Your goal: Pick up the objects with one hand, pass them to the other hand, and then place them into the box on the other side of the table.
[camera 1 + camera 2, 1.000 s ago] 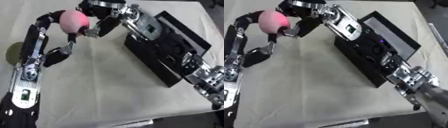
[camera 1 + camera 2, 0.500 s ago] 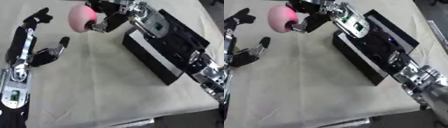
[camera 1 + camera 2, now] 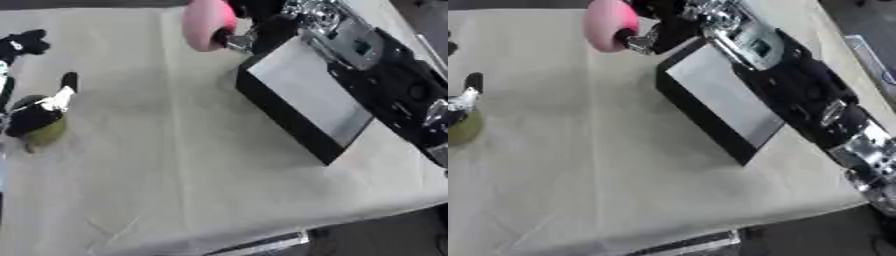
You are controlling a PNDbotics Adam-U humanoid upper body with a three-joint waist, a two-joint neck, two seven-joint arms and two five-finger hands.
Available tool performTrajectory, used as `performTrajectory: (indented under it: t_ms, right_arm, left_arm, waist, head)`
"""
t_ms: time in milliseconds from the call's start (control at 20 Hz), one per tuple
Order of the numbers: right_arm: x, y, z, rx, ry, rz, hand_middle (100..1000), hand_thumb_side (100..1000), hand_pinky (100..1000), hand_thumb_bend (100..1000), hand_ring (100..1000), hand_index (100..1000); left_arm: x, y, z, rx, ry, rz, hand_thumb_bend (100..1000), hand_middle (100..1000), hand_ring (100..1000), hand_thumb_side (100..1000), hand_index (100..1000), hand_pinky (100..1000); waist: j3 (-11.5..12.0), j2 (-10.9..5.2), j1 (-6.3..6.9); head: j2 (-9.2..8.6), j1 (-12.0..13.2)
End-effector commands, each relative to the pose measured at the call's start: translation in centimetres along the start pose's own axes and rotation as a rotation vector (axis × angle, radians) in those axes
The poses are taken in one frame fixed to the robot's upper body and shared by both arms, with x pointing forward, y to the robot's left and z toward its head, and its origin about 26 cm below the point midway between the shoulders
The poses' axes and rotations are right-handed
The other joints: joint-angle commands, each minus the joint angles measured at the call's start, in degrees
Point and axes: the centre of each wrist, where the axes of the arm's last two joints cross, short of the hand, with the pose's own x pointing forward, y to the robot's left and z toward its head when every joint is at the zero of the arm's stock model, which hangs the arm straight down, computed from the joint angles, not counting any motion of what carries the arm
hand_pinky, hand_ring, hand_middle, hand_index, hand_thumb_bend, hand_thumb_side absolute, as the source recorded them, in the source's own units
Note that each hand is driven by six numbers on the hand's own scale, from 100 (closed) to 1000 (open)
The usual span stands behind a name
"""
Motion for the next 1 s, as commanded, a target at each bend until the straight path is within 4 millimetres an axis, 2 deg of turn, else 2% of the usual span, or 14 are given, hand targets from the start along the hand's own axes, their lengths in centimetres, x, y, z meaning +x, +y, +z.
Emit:
performTrajectory:
  t_ms: [50,250,500,1000]
  right_arm:
    - [2.2,-2.4,2.3,-0.044,0.005,0.05,379,100,1000,100,857,514]
    - [1.9,-3.4,5.1,-0.088,0.055,0.03,382,100,1000,100,860,518]
    - [0.6,-4.2,8.5,-0.156,0.128,0.047,385,100,995,100,858,519]
    - [-2.6,-3.8,13.0,-0.253,0.245,0.164,392,127,975,100,851,522]
  left_arm:
    - [-1.7,3.9,0.4,-0.003,0.037,-0.056,217,692,725,522,882,838]
    - [-3.7,7.6,2.3,-0.011,0.112,-0.089,193,694,727,547,879,842]
    - [-5.4,11.9,4.8,0.045,0.193,-0.116,187,696,727,546,876,843]
    - [-5.9,16.4,7.5,0.207,0.252,-0.062,179,686,720,531,869,842]
  waist:
    - [-0.18,-1.52,0.26]
    - [-0.43,-1.24,0.46]
    - [-0.44,-0.85,0.57]
    - [-0.24,0.24,1.09]
  head:
    - [-0.44,-0.87]
    - [-0.58,-1.71]
    - [-0.74,-2.3]
    - [-2.36,-2.59]
